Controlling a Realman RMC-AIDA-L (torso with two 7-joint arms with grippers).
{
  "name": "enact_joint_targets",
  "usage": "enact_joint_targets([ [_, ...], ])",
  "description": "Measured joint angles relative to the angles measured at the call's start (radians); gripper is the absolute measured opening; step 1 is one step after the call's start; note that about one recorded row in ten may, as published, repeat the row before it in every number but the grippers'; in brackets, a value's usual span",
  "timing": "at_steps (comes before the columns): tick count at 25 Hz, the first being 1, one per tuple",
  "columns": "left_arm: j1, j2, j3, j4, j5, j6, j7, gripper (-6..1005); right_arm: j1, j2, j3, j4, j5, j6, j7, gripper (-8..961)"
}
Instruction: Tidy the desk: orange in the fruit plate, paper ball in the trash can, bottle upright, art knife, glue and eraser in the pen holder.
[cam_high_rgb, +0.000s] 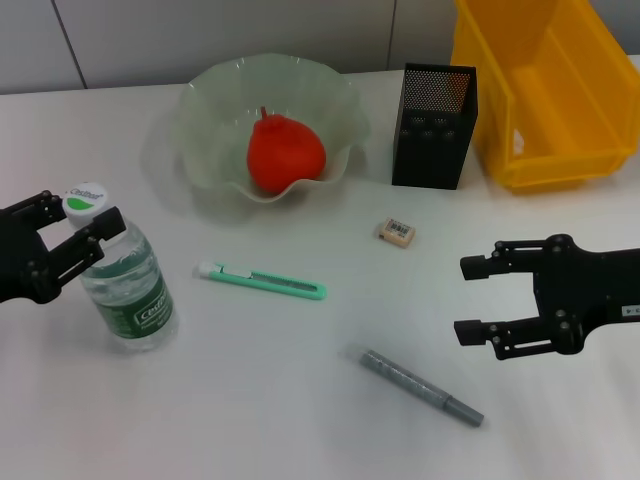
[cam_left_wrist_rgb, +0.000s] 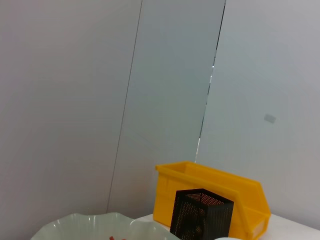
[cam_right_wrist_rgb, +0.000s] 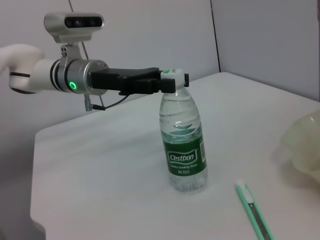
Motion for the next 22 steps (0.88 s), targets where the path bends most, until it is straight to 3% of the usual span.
enact_joint_targets([
  [10,0.0,0.002,-0.003,-0.027,-0.003,0.011,0.022,448,0.003,0.002,-0.001,0.009,-0.001,-0.008,0.003,775],
  [22,0.019,0.003,-0.015,-0.017,-0.006,0.034,0.022,805,0.005,0.002,0.002,0.009,-0.001,-0.007,0.005,774],
])
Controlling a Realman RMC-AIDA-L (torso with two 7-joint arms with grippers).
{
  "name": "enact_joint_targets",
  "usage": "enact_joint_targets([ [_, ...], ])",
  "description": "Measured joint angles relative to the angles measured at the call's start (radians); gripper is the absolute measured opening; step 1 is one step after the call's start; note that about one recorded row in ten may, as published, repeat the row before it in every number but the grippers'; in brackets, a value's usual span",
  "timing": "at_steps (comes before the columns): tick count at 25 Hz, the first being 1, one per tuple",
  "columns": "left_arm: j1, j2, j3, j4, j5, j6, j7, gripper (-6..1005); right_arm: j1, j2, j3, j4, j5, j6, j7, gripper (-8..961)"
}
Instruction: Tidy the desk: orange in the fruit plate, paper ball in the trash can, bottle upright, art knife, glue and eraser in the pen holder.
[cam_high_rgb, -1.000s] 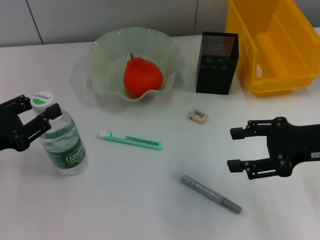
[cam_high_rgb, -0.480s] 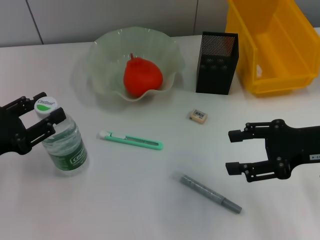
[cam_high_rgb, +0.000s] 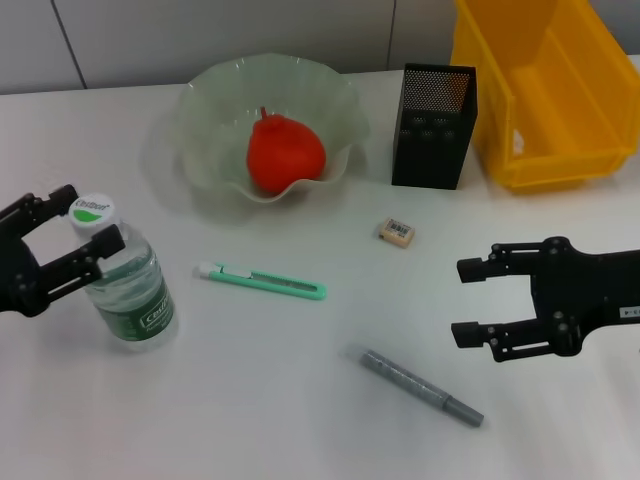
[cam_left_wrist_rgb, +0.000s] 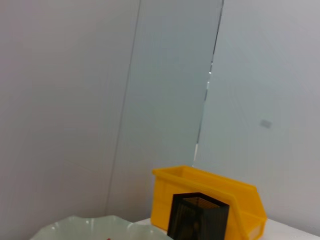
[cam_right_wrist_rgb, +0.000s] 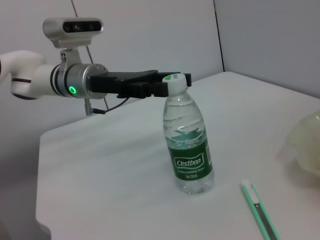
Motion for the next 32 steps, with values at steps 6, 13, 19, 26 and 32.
enact_joint_targets([
  [6,0.054,0.024,-0.063,0.007,0.009,0.086,0.0,802,0.003,-0.001,0.008,-0.008,0.002,-0.001,0.005,774],
  [13,0.114,0.072,-0.058,-0.007,0.09,0.216,0.048,800,0.019,-0.006,0.027,-0.06,0.0,0.001,0.075,774],
  [19,0.118,0.06,-0.063,-0.028,0.214,0.249,0.105,800,0.084,-0.002,0.017,-0.169,-0.096,0.027,0.213,775],
  [26,0.101,0.052,-0.056,-0.063,0.242,0.272,0.159,800,0.342,-0.005,-0.063,-0.171,-0.318,0.04,0.422,775],
  [32,0.091,0.045,-0.056,-0.063,0.278,0.28,0.16,800,0.58,-0.003,-0.269,-0.051,-0.471,0.108,0.556,775],
])
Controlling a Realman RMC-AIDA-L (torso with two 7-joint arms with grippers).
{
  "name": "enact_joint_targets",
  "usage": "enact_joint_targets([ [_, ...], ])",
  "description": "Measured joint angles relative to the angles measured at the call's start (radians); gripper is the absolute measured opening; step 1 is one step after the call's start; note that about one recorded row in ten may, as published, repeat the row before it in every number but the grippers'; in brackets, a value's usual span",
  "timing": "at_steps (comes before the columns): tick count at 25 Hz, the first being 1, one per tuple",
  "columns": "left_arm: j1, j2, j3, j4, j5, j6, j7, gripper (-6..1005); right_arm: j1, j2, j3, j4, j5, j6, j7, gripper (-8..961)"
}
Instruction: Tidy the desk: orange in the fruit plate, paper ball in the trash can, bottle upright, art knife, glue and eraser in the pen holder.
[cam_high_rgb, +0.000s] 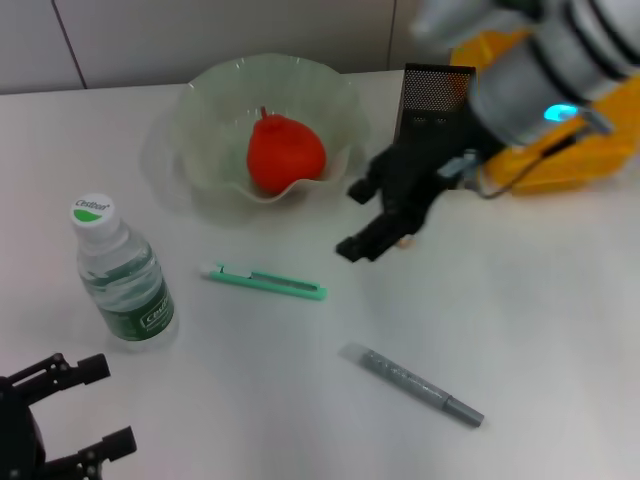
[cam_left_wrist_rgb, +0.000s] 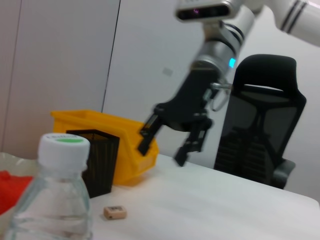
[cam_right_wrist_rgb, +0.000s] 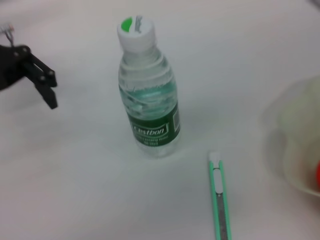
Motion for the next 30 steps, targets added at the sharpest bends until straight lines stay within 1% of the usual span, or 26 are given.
enact_joint_targets([
  [5,-0.004,-0.008,-0.001,-0.001,0.021,0.002,0.021,800,0.132,0.007,-0.137,0.131,-0.033,0.117,0.072,775],
  [8,-0.005,-0.012,-0.001,-0.001,0.041,0.003,0.037,800,0.174,0.01,-0.225,0.179,-0.036,0.204,0.109,775],
  [9,-0.008,-0.015,-0.001,-0.001,0.048,0.003,0.038,800,0.195,0.01,-0.277,0.206,-0.036,0.263,0.128,774],
  [10,-0.008,-0.015,-0.001,-0.001,0.048,0.003,0.038,800,0.195,0.01,-0.277,0.206,-0.036,0.263,0.128,774],
  [12,-0.01,-0.02,-0.001,-0.001,0.05,-0.002,0.04,800,0.221,0.012,-0.331,0.244,-0.036,0.325,0.15,774],
  [16,-0.023,-0.032,-0.001,-0.001,0.058,-0.005,0.044,800,0.26,0.016,-0.384,0.322,-0.015,0.39,0.164,774],
  [17,-0.023,-0.032,-0.001,-0.001,0.058,-0.005,0.044,800,0.264,0.017,-0.398,0.341,0.0,0.402,0.169,774],
  [19,-0.034,-0.039,-0.001,-0.001,0.065,-0.01,0.045,800,0.268,0.018,-0.436,0.377,0.039,0.427,0.179,774],
  [20,-0.036,-0.039,-0.001,-0.001,0.065,-0.012,0.045,800,0.268,0.018,-0.436,0.377,0.039,0.427,0.179,774],
  [23,-0.044,-0.041,-0.001,-0.012,0.065,-0.021,0.045,800,0.264,0.018,-0.478,0.398,0.084,0.449,0.186,774],
  [24,-0.047,-0.041,-0.001,-0.017,0.066,-0.022,0.046,800,0.259,0.018,-0.506,0.409,0.108,0.471,0.187,774],
  [25,-0.05,-0.041,-0.001,-0.02,0.066,-0.022,0.046,800,0.259,0.018,-0.506,0.409,0.108,0.471,0.187,774],
  [30,-0.061,-0.042,0.0,-0.029,0.073,-0.024,0.055,800,0.231,0.018,-0.603,0.418,0.161,0.582,0.188,775],
])
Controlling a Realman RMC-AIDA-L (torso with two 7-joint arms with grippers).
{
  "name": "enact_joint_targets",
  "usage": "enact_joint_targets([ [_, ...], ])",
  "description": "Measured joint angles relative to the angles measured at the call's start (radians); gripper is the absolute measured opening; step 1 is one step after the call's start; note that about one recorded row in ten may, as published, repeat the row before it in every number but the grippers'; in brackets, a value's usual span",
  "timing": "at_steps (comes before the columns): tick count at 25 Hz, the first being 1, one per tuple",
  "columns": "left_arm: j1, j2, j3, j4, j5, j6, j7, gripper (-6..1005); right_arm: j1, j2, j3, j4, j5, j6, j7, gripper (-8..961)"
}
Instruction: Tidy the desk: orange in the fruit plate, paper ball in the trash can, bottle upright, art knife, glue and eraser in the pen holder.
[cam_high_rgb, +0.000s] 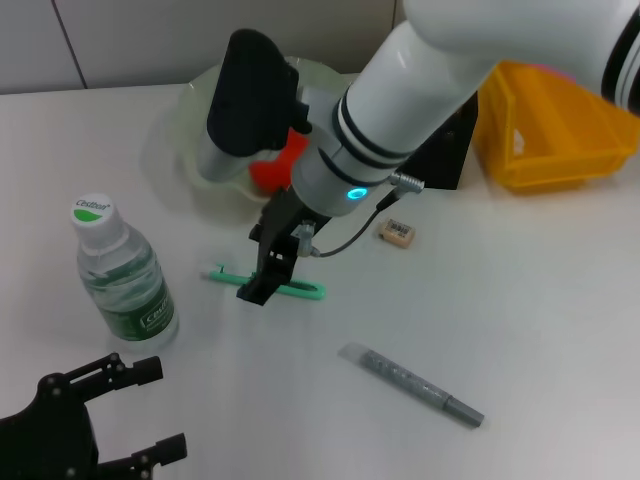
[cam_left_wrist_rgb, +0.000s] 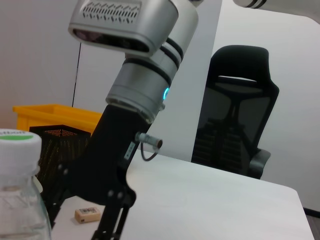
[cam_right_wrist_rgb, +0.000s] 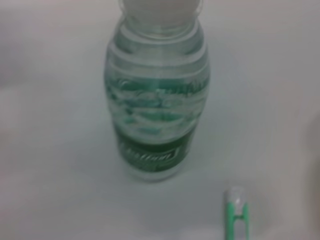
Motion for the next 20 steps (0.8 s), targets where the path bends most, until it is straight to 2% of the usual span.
enact_joint_targets([
  [10,-0.019,-0.004,0.034,-0.034,0.004,-0.022,0.014,799,-0.035,0.0,-0.088,0.024,0.044,0.128,-0.006,775],
  [20,-0.036,-0.006,0.051,-0.049,0.005,-0.043,0.018,799,-0.075,0.0,-0.115,0.039,0.143,0.194,-0.081,774],
])
